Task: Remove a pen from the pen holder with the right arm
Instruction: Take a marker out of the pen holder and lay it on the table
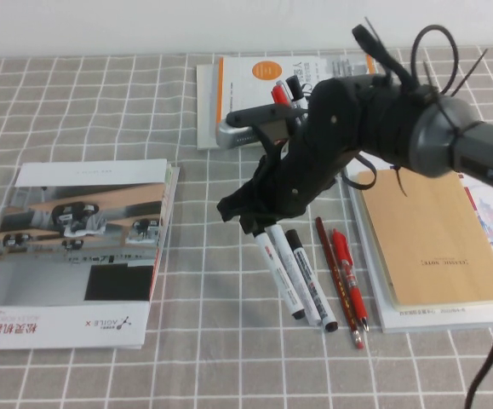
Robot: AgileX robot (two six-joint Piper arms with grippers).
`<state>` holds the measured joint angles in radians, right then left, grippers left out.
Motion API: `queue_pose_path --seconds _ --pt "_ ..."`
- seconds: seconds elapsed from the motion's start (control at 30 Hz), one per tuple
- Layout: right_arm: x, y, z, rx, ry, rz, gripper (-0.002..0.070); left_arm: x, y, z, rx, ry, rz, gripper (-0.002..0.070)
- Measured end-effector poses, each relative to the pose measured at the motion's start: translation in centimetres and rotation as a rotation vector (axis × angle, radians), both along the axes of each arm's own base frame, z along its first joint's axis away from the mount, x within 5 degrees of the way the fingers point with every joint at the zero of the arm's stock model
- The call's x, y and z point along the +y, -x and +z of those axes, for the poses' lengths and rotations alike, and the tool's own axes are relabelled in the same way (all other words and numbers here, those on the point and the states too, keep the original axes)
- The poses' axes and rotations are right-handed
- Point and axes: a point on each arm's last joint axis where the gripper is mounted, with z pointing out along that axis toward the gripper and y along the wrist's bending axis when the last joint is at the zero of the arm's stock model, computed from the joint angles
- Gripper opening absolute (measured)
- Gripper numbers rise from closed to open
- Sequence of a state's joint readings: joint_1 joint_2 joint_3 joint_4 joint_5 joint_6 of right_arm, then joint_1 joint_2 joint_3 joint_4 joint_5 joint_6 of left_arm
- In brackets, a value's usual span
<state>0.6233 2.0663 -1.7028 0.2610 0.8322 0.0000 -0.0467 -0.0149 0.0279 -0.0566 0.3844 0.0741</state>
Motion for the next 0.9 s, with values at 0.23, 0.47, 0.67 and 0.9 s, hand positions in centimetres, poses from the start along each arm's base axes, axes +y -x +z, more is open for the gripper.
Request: queue_pose_path --seconds 0.23,0.47,0.67,0.9 --pt "0.3 -0.8 -1.9 0.019 0.037 -0.008 0.0101 0.0 0.0 0.0 0.000 0.000 0.000 -0.0005" --pt "0.4 -0.9 -2.8 0.035 0.051 -0.012 0.0101 0.0 0.0 0.0 0.000 0.000 0.000 -0.0005" --pt "0.4 -1.0 -3.2 0.042 0.055 -0.015 0.0102 0.0 0.0 0.0 0.000 0.000 0.000 -0.0005" --pt "0.5 -1.1 -3.4 0.037 0.054 -0.017 0.0165 0.0 0.0 0.0 0.000 0.000 0.000 -0.0005"
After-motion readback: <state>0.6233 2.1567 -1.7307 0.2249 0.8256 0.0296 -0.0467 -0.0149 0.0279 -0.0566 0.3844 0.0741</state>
